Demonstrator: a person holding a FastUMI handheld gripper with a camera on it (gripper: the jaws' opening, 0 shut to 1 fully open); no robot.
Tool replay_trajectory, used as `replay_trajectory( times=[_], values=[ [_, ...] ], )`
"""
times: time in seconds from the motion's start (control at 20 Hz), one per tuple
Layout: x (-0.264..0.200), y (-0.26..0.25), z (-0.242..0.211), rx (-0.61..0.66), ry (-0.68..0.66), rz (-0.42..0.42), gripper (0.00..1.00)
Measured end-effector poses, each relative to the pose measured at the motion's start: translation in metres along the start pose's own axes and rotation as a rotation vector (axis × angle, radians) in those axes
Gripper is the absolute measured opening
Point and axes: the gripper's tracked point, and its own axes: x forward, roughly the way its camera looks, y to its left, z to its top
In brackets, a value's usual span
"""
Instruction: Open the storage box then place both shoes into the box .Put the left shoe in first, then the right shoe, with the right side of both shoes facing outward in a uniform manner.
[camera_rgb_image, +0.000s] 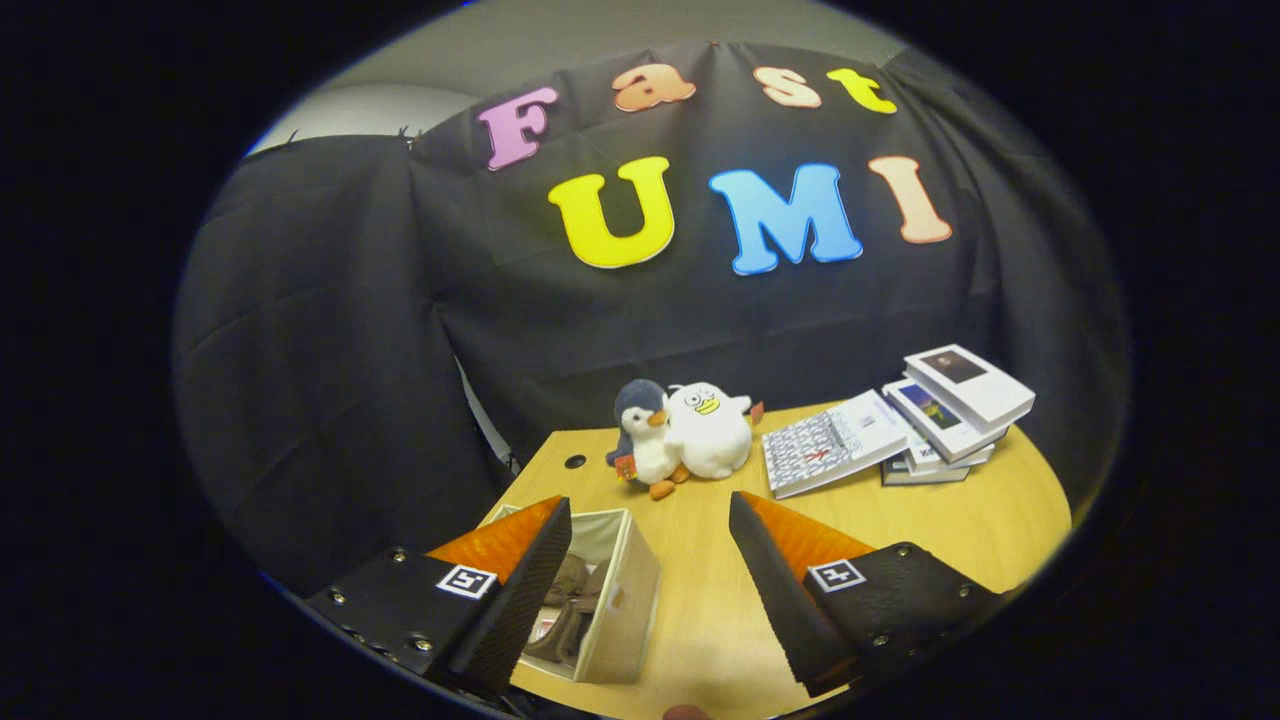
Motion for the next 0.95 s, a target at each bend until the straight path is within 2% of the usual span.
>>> replay_trajectory(
  times=[0.25,0.65,0.95],
  values=[
    [-0.031,-0.052,0.026,-0.090,-0.081,-0.098,0.98],
    [-0.065,-0.122,0.051,-0.087,-0.230,-0.232,0.97],
    [-0.080,-0.137,0.063,-0.104,-0.300,-0.261,0.97]
  ],
)
